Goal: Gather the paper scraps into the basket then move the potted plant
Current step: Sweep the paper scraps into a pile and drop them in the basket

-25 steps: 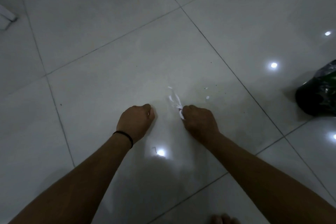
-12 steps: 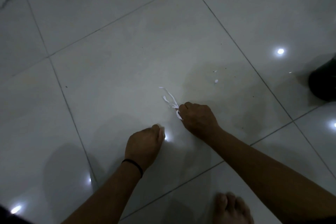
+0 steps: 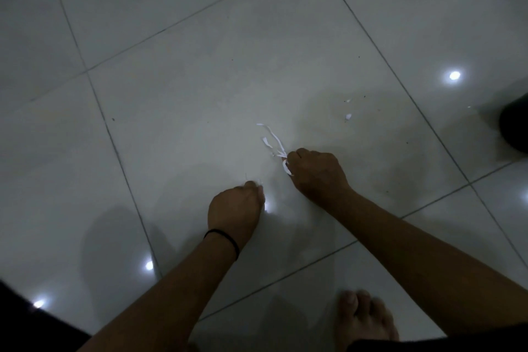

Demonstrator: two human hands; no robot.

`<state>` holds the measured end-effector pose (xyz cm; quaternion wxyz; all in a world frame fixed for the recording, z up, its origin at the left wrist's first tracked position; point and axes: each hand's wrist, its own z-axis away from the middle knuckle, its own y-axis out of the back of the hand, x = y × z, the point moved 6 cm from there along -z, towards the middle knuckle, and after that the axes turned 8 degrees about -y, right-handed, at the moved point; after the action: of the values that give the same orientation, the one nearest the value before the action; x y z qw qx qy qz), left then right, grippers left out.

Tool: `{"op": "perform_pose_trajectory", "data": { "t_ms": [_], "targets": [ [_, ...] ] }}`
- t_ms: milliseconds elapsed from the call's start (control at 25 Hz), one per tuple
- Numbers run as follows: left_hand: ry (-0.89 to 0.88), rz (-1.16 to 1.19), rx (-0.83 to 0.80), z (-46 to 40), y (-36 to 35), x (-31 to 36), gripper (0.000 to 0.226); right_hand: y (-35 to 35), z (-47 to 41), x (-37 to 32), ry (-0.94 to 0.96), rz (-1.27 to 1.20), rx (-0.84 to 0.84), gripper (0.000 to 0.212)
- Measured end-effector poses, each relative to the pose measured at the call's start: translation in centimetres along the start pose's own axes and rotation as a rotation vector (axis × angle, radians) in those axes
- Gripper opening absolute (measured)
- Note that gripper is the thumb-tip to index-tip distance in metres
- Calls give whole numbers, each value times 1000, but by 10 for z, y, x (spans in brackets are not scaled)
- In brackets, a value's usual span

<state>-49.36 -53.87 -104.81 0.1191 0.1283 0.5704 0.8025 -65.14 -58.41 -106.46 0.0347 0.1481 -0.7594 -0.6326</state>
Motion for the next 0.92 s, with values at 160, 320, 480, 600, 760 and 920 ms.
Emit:
{"op": "perform_pose_trajectory", "data": {
  "t_ms": [160, 320, 480, 600, 760, 920],
  "targets": [
    [-177, 46, -47, -11, 13, 4, 28, 0, -2, 1, -2, -30, -42, 34],
    [-104, 289, 79, -35, 31, -16, 30, 16, -19, 20, -208, -203, -11, 31],
    [-113, 268, 103, -50, 40, -12, 34, 41, -24, 62, -342, -225, 95, 32],
    [-206, 75, 36, -32, 30, 3, 31, 44, -11, 77, -348, -173, 114, 32],
    [-182, -19, 63, -16, 15, 4, 38, 35, 10, 68, -314, -160, 80, 32],
    [-124, -3, 27, -20, 13, 2, 43, 38, 20, 40, -168, -160, 11, 35]
  ]
}}
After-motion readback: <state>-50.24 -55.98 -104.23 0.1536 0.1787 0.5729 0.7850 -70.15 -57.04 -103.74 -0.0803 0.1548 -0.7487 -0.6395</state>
